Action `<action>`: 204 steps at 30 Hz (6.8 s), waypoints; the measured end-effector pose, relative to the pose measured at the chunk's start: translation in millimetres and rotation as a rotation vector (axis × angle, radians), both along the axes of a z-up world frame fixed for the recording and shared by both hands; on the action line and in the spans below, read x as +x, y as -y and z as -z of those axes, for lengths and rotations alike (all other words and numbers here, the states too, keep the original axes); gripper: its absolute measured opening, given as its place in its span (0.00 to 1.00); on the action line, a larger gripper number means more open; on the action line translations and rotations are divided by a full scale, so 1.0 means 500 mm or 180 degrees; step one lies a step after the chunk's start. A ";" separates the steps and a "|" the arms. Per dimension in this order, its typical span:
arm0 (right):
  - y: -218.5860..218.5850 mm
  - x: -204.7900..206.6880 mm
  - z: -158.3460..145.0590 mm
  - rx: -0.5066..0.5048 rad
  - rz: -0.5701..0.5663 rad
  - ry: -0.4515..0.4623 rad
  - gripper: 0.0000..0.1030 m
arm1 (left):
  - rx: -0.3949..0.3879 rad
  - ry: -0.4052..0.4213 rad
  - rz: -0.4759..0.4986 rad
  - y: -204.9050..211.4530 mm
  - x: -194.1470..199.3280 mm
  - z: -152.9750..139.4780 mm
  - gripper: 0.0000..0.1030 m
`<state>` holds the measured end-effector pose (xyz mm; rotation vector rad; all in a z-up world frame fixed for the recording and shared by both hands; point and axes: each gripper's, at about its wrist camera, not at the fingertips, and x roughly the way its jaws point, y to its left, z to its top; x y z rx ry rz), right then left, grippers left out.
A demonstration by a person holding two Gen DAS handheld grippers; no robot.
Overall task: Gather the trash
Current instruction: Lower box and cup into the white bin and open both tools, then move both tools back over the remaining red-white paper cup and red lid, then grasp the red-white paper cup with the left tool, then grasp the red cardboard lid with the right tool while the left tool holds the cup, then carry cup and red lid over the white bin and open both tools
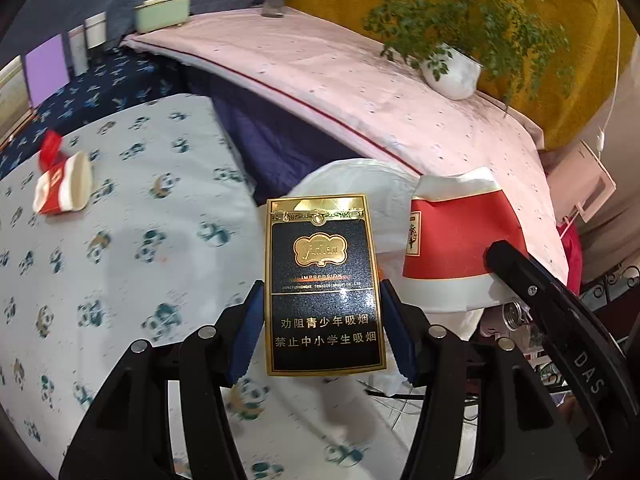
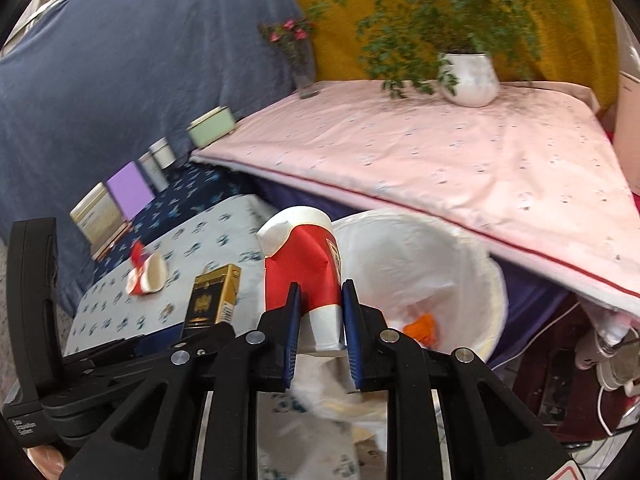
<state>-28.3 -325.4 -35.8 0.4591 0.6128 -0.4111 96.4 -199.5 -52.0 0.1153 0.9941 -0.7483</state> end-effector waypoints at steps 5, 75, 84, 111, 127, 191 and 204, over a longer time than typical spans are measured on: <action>0.059 -0.018 0.012 0.0027 0.0207 -0.0032 0.20 | 0.0006 -0.0011 0.0142 0.058 -0.005 0.008 0.52; -0.282 0.209 -0.004 -0.0169 -0.0824 -0.0162 0.60 | 0.0056 0.0230 -0.1658 -0.409 0.169 0.007 0.85; -0.289 0.296 0.029 -0.0132 -0.0931 -0.0239 0.60 | 0.0235 0.0347 -0.1680 -0.392 0.272 0.041 0.89; -0.321 0.500 0.111 0.0053 -0.1140 -0.0350 0.60 | 0.0178 -0.0081 -0.1416 -0.374 0.417 0.152 0.15; -0.380 0.523 0.093 0.0050 -0.1326 -0.0327 0.60 | 0.0044 -0.0001 -0.1677 -0.488 0.357 0.113 0.03; -0.192 0.222 -0.016 0.0176 -0.0837 0.0048 0.01 | -0.0166 0.0223 -0.0831 -0.270 0.071 -0.027 0.03; -0.029 0.050 0.006 0.0262 -0.0239 0.0099 0.01 | -0.0084 0.0261 -0.0224 -0.088 -0.022 -0.020 0.03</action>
